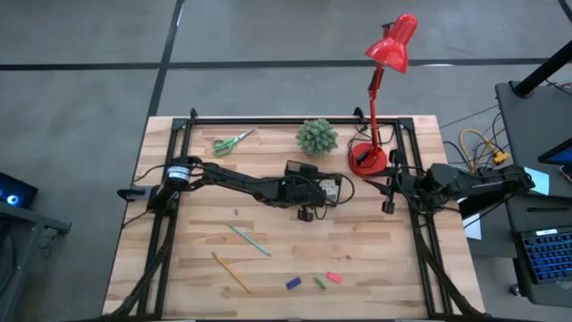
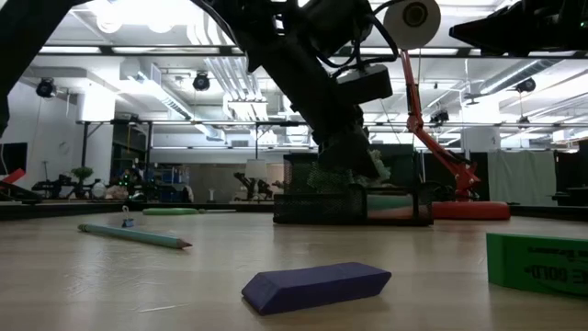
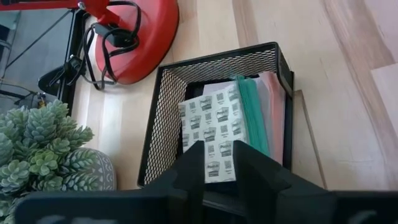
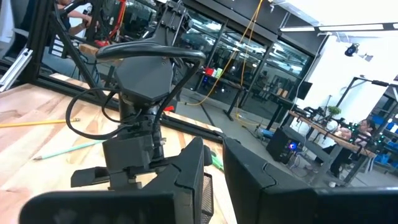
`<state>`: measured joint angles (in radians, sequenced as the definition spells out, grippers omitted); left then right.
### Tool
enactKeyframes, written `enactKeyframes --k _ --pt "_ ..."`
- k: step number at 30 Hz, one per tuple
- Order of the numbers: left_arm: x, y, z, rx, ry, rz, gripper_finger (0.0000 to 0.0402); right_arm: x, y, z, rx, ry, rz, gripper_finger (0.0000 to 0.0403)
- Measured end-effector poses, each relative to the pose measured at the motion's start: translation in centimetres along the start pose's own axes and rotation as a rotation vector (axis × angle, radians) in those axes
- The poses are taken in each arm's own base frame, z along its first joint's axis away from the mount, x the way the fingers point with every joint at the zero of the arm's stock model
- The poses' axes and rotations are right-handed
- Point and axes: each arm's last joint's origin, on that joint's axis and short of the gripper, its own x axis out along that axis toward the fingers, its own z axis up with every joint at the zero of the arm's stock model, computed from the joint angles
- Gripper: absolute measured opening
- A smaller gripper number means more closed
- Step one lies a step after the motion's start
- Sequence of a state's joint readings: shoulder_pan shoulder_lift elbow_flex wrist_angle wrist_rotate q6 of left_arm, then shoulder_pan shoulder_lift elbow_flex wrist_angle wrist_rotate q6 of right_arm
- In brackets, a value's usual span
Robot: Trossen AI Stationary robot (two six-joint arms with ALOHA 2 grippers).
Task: Pick and place office supplies into organizer
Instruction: Put the left blue binder clip into the black desk organizer
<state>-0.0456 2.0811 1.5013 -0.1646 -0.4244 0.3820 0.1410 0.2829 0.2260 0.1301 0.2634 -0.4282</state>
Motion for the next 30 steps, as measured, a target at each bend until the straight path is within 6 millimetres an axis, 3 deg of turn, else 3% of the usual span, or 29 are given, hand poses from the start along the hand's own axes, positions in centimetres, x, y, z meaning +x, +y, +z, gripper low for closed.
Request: enactKeyframes --k 9,16,24,30 --pt "-0.2 0.2 0.5 -0.008 -0.013 0.005 0.0102 0.0 0.0 0.0 -0.001 0.000 0.000 0.0052" --pt "-1.2 0.3 2.4 -0.026 -0.075 0.011 0.0103 0.0 0.0 0.0 0.001 -0.001 0.000 0.0052" --pt "-2.9 -1.3 4.3 -0.004 -0.131 -0.015 0.0103 0.0 0.0 0.1 0.002 -0.005 -0.002 0.0052" --pt "-5.3 -3.3 4.6 0.087 -0.061 -0.091 0.0103 0.0 0.0 0.0 0.002 -0.004 -0.002 0.0052"
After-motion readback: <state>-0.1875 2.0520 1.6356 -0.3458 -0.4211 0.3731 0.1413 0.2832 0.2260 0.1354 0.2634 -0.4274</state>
